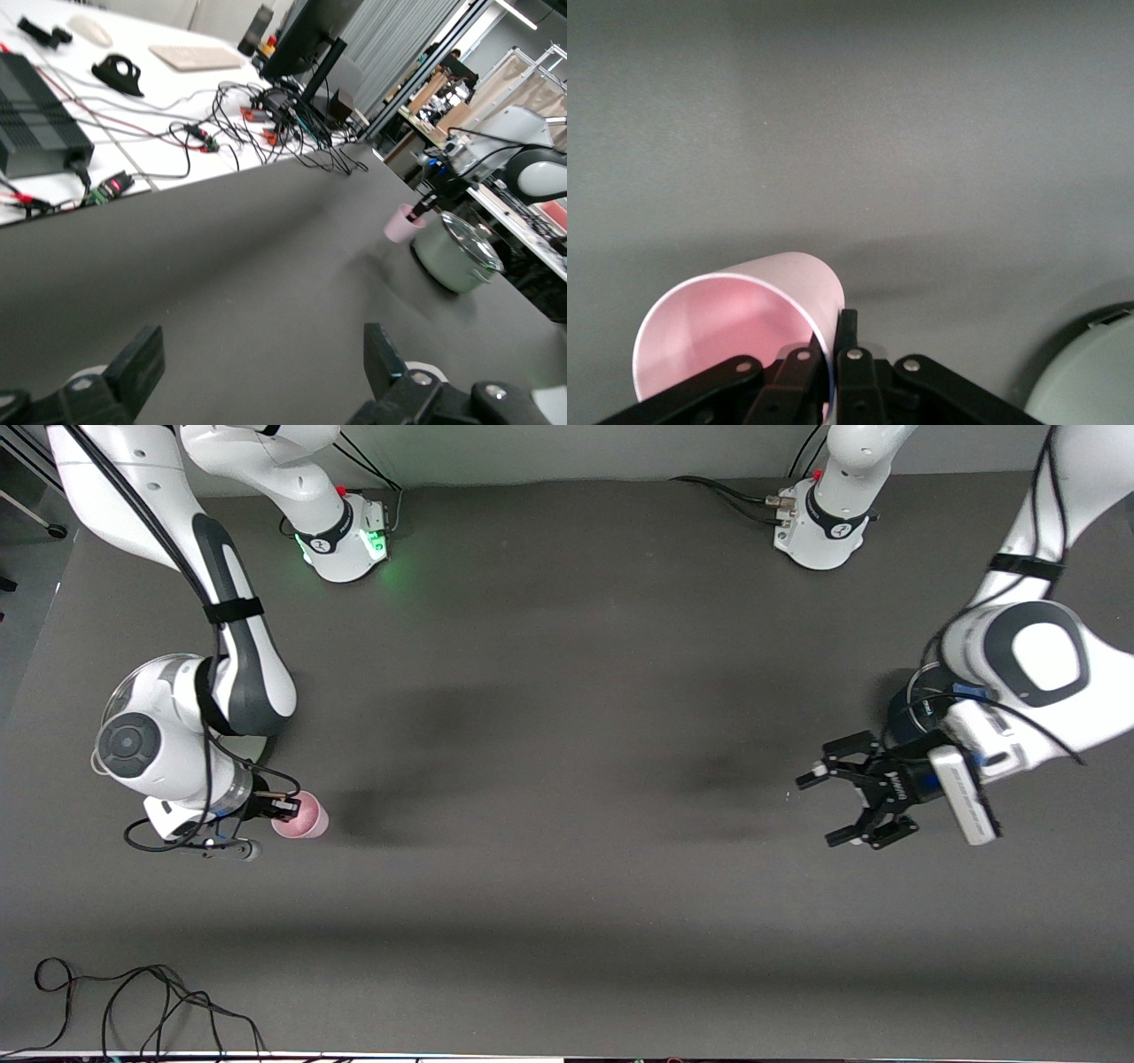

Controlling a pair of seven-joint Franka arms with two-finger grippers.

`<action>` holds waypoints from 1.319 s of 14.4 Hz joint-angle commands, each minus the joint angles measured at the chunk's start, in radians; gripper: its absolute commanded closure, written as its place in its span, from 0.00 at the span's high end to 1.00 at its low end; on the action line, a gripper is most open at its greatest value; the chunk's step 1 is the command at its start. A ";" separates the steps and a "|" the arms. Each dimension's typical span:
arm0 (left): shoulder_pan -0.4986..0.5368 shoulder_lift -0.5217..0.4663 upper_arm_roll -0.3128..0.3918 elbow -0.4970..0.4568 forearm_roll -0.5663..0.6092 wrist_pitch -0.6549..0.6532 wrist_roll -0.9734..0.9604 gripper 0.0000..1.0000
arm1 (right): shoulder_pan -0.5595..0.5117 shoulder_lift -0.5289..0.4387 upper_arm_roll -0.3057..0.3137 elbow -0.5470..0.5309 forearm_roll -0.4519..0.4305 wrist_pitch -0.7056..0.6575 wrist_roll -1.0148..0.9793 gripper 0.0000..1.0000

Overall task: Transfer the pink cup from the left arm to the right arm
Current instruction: 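Lower the cup with the right gripper while the left gripper retracts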

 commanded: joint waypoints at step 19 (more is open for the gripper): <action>0.053 -0.147 -0.010 0.406 1.109 -0.806 -1.077 1.00 | -0.001 -0.223 -0.015 0.036 -0.020 -0.235 -0.002 1.00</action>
